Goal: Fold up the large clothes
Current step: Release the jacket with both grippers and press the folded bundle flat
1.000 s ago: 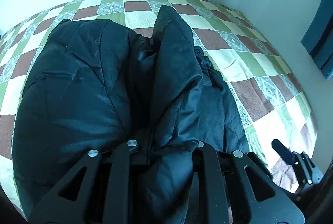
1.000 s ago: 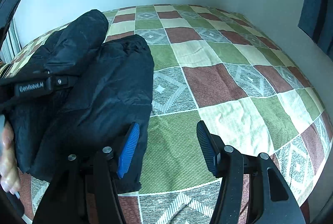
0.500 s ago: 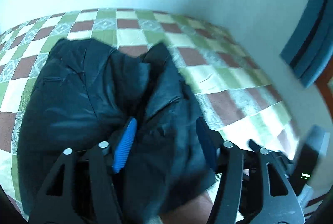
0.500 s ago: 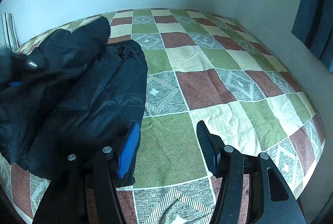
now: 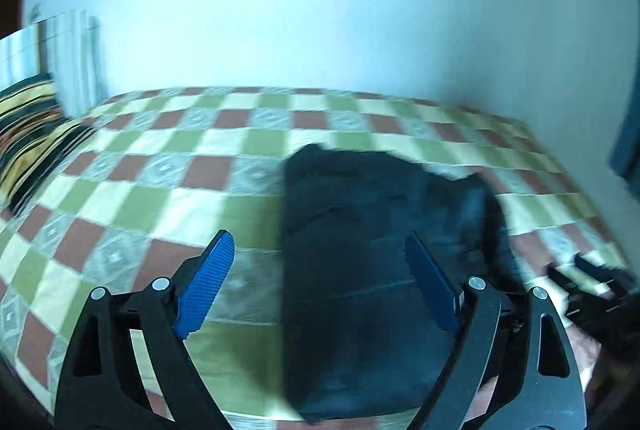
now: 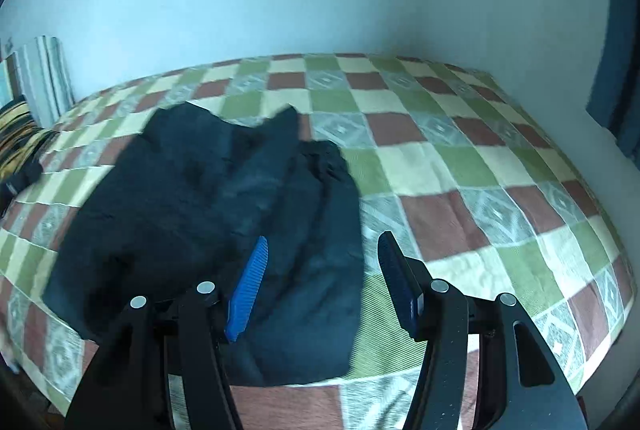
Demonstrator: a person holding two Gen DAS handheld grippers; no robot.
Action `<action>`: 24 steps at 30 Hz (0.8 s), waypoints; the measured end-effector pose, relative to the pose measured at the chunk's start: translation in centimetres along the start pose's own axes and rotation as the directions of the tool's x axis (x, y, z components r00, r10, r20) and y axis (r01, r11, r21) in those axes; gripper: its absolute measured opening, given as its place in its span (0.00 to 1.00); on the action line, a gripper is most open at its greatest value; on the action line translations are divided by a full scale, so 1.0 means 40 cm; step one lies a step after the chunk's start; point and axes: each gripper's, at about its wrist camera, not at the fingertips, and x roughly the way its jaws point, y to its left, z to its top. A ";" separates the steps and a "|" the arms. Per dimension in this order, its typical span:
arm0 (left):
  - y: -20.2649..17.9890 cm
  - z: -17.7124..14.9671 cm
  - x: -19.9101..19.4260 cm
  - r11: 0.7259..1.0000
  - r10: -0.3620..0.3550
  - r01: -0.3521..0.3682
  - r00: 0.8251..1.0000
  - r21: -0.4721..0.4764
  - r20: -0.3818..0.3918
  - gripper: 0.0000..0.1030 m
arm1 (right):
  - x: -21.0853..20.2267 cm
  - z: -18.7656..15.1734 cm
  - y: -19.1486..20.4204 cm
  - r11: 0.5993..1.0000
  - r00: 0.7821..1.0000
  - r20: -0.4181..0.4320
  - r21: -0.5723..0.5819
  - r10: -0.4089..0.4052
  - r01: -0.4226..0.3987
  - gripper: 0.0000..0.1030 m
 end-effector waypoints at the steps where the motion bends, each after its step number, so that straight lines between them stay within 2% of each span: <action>1: 0.021 -0.008 0.005 1.000 0.019 -0.019 1.000 -0.010 -0.003 0.84 | -0.005 0.007 0.011 1.000 1.000 0.004 -0.002 0.010 -0.010 0.56; 4: 0.074 -0.037 0.024 0.998 0.039 -0.040 0.999 -0.045 -0.031 0.84 | -0.030 0.033 0.067 0.999 0.999 0.034 -0.031 0.038 -0.037 0.56; 9: 0.093 -0.070 0.065 0.998 0.006 -0.011 0.997 -0.068 -0.073 0.84 | -0.034 0.050 0.158 0.993 0.997 0.036 -0.098 0.068 -0.064 0.56; 14: 0.077 -0.095 0.099 0.998 -0.040 0.033 0.993 -0.060 -0.115 0.84 | 0.020 0.022 0.203 0.989 0.998 -0.033 -0.136 0.060 -0.064 0.56; 18: 0.071 -0.108 0.121 0.996 -0.060 0.052 0.991 -0.068 -0.122 0.85 | 0.064 -0.003 0.201 0.991 0.993 -0.097 -0.114 0.065 -0.076 0.56; 24: 0.077 -0.112 0.144 0.993 -0.089 0.077 0.986 -0.087 -0.138 0.85 | 0.091 -0.021 0.206 0.987 0.983 -0.152 -0.105 0.103 -0.120 0.37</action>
